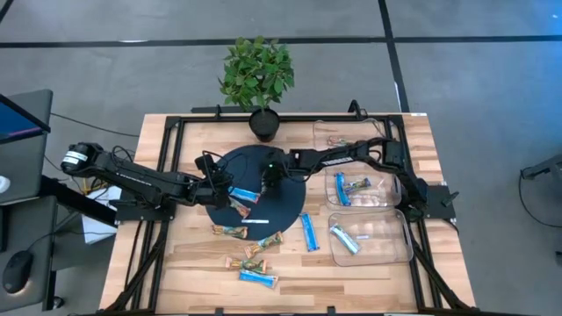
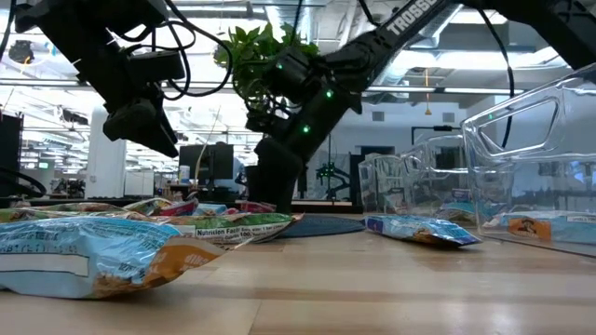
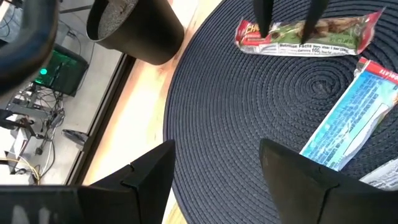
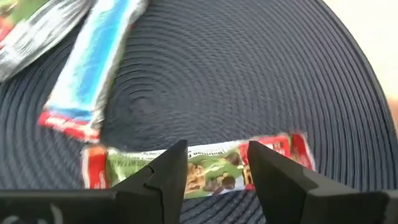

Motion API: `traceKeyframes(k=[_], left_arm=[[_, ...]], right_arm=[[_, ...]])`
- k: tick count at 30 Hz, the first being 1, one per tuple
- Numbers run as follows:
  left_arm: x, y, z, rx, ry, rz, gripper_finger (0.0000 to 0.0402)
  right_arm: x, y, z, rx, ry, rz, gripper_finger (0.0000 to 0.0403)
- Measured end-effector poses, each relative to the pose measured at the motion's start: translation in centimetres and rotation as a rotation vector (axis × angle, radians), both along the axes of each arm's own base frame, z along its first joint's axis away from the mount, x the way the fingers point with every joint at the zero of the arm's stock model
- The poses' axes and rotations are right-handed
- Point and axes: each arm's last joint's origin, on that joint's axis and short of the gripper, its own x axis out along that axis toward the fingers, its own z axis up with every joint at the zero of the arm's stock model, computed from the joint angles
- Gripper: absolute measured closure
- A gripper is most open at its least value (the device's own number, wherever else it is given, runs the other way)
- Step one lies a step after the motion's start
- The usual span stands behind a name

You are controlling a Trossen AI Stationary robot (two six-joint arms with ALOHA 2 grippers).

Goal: Pick and place Granola Bars by type
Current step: Put the red granola bar into the top transparent bin

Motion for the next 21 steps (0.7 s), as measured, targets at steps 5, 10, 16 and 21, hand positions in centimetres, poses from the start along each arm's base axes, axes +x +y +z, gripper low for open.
traceKeyframes(k=[5,10,16,21], left_arm=[[0.0,0.0,0.0,0.001,0.001,-0.001,0.0173],[0.0,0.0,0.0,0.000,0.001,-0.001,0.0173],[0.0,0.0,0.0,-0.008,0.002,-0.005,0.0173],[0.0,0.0,0.0,-0.008,0.002,-0.005,0.0173]], right_arm=[[0.7,1.6,1.4,-0.094,0.039,-0.006,0.0239],[0.8,1.8,2.5,-0.072,0.069,-0.157,0.0239],[-0.1,1.2,2.4,-0.187,0.223,0.006,0.0239],[-0.5,1.6,2.2,-0.301,0.310,0.220,0.0239]])
